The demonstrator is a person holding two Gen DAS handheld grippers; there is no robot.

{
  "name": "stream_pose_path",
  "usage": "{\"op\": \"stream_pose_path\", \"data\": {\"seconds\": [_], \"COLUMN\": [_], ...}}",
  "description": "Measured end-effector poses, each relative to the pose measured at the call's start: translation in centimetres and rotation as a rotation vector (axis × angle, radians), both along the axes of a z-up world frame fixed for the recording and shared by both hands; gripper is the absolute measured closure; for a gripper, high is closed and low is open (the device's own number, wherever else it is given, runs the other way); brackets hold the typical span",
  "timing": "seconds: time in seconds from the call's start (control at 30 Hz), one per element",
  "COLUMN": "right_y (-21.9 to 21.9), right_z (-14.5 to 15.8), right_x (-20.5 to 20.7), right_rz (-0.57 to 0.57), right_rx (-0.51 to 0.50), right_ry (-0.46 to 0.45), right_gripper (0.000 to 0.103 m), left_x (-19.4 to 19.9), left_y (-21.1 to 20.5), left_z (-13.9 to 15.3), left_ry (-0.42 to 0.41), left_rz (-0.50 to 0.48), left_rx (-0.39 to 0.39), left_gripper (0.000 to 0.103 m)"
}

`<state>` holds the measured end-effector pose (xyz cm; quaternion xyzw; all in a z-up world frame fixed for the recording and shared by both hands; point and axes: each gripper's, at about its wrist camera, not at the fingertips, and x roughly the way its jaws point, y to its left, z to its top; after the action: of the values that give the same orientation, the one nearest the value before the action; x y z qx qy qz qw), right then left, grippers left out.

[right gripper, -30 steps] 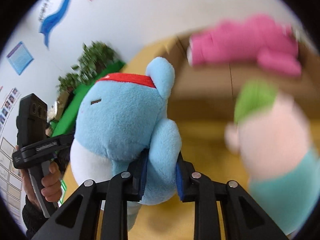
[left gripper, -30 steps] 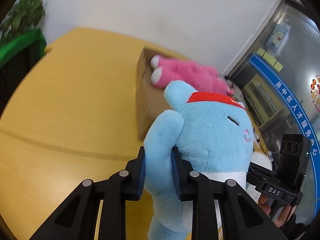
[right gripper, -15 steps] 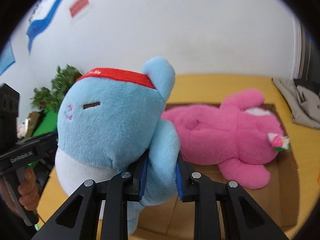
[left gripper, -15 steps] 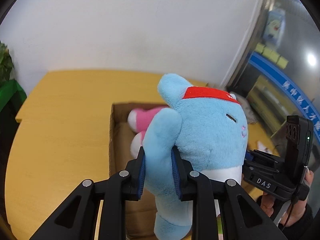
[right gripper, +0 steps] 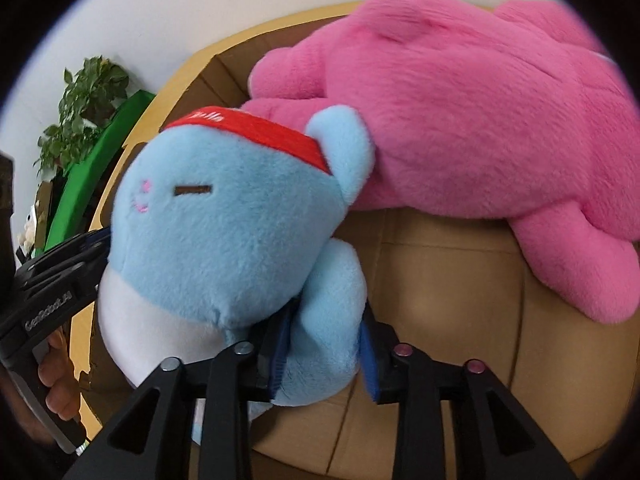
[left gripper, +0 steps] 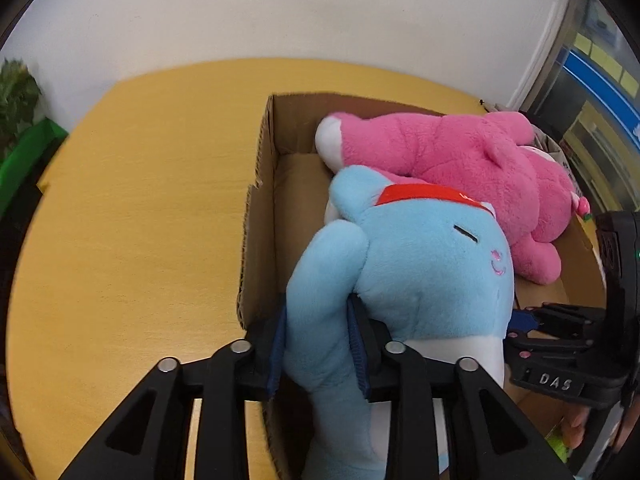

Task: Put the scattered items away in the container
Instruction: 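Lift the light-blue plush with both grippers and lower it into the tray, then open both grippers and move them toward the pink-and-teal plush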

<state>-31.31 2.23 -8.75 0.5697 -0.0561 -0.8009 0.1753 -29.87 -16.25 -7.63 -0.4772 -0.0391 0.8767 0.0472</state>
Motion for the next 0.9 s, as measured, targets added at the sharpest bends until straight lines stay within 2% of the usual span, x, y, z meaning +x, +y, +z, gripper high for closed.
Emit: {"op": "stream_pose_path", "data": {"seconds": [0.03, 0.1, 0.13, 0.17, 0.23, 0.33, 0.43, 0.5, 0.63, 0.9], "right_y": [0.6, 2.1, 2.9, 3.7, 5.8, 8.3, 9.6, 9.4, 8.8, 9.7], "right_z": [-0.1, 1.1, 2.2, 3.4, 6.4, 10.4, 13.1, 13.8, 13.6, 12.9], "right_x": [0.5, 1.2, 1.9, 2.6, 4.8, 8.7, 13.1, 15.7, 19.1, 23.0], "right_rz": [-0.012, -0.036, -0.047, -0.057, -0.085, -0.119, -0.140, -0.129, -0.132, -0.169], "right_rx": [0.001, -0.033, -0.068, -0.106, -0.189, -0.213, -0.072, 0.037, 0.151, 0.183], "right_ry": [0.004, 0.038, 0.068, 0.098, 0.166, 0.286, 0.409, 0.458, 0.506, 0.529], "right_gripper": [0.061, 0.039, 0.035, 0.030, 0.022, 0.022, 0.022, 0.022, 0.023, 0.023], "left_x": [0.6, 3.2, 4.3, 5.6, 9.2, 14.2, 18.2, 20.1, 22.0, 24.4], "left_y": [0.3, 0.3, 0.6, 0.8, 1.4, 3.4, 5.9, 7.3, 9.0, 11.2], "left_z": [0.8, 3.3, 4.4, 5.7, 8.7, 12.0, 13.6, 13.9, 13.4, 11.8], "left_ry": [0.016, 0.077, 0.109, 0.143, 0.227, 0.324, 0.387, 0.411, 0.384, 0.346], "left_rz": [0.010, 0.030, 0.040, 0.051, 0.064, 0.061, 0.065, 0.071, 0.106, 0.114], "left_rx": [-0.025, -0.054, -0.054, -0.053, -0.055, -0.068, -0.082, -0.086, -0.037, -0.026], "left_gripper": [0.064, 0.053, 0.042, 0.036, 0.027, 0.017, 0.010, 0.010, 0.010, 0.010]}}
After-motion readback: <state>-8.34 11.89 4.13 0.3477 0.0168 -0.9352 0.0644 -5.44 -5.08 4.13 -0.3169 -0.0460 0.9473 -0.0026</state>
